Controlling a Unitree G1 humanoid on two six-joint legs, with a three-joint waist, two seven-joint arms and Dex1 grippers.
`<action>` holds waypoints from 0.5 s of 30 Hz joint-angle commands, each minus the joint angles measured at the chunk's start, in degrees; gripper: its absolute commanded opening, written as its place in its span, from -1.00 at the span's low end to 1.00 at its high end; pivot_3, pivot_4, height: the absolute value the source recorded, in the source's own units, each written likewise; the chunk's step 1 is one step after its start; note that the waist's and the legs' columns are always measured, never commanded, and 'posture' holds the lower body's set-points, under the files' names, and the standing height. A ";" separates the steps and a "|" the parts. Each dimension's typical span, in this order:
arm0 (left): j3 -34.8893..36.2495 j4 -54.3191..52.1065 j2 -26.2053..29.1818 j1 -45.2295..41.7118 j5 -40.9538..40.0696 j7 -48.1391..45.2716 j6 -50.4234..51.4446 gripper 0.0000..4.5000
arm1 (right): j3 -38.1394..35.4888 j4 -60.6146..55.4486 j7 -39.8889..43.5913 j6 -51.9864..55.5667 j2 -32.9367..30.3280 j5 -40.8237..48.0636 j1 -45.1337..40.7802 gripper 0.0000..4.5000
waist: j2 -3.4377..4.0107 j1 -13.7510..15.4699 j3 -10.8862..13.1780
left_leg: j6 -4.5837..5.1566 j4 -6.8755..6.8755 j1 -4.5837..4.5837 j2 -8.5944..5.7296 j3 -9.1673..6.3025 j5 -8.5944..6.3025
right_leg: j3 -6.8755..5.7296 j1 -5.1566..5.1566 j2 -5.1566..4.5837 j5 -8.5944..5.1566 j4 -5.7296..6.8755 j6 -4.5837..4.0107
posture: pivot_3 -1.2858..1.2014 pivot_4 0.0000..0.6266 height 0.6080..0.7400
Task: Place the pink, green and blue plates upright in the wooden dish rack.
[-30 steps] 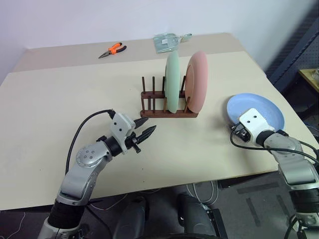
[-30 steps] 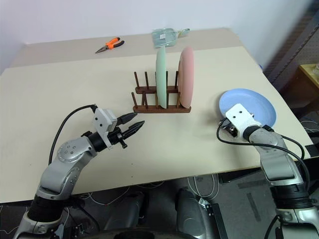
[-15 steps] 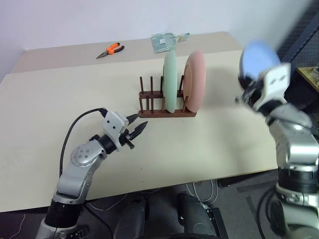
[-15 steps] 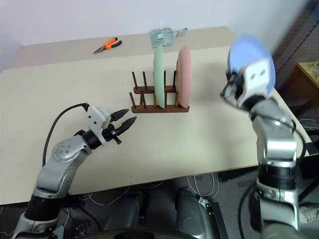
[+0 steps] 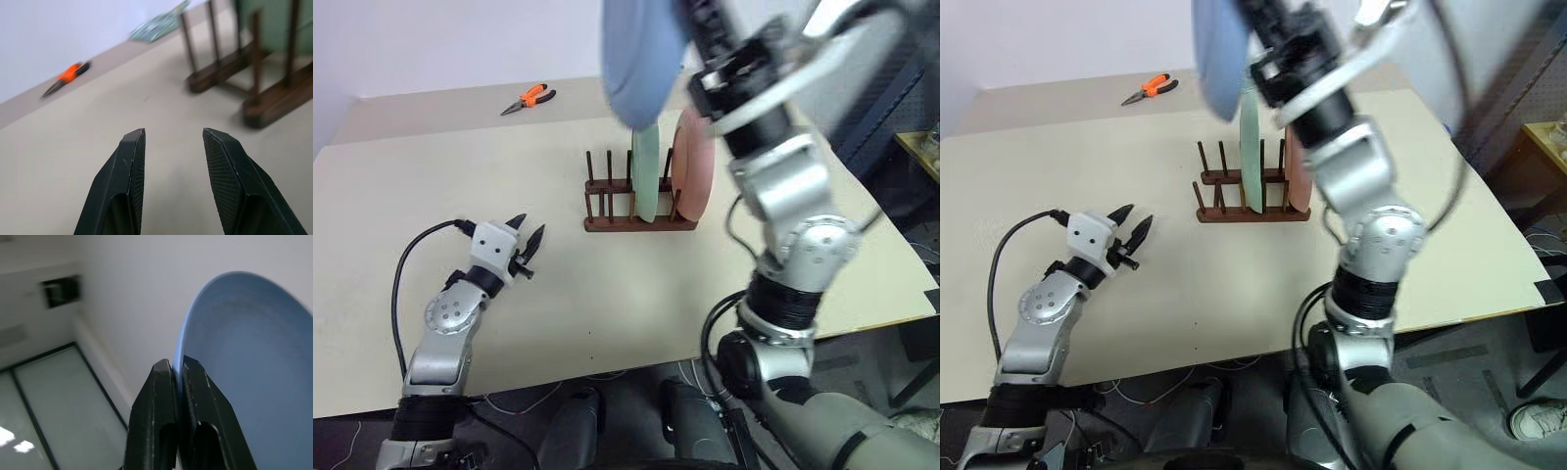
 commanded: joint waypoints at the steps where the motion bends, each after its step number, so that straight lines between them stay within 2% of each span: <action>1: 2.42 -2.14 0.32 1.69 0.22 0.99 -2.08 -0.16 | 2.67 3.13 -3.44 -0.21 2.03 -3.71 -0.69 -0.98 | 0.00 0.34 0.00 | 0.00 0.01 -0.02 -0.02 0.02 0.00 | 0.02 -0.06 -0.02 0.00 0.08 0.00 | 0.03 -0.52 0.99; 15: 0.36 -6.07 -1.55 3.96 -0.90 0.00 -0.07 -0.16 | 4.63 6.43 -8.12 1.26 4.18 -6.76 1.04 -0.98 | 0.00 -0.24 0.00 | 0.00 0.00 -0.01 -0.08 0.00 0.00 | 0.00 -0.14 0.05 -0.02 0.30 0.00 | 0.03 -0.52 0.99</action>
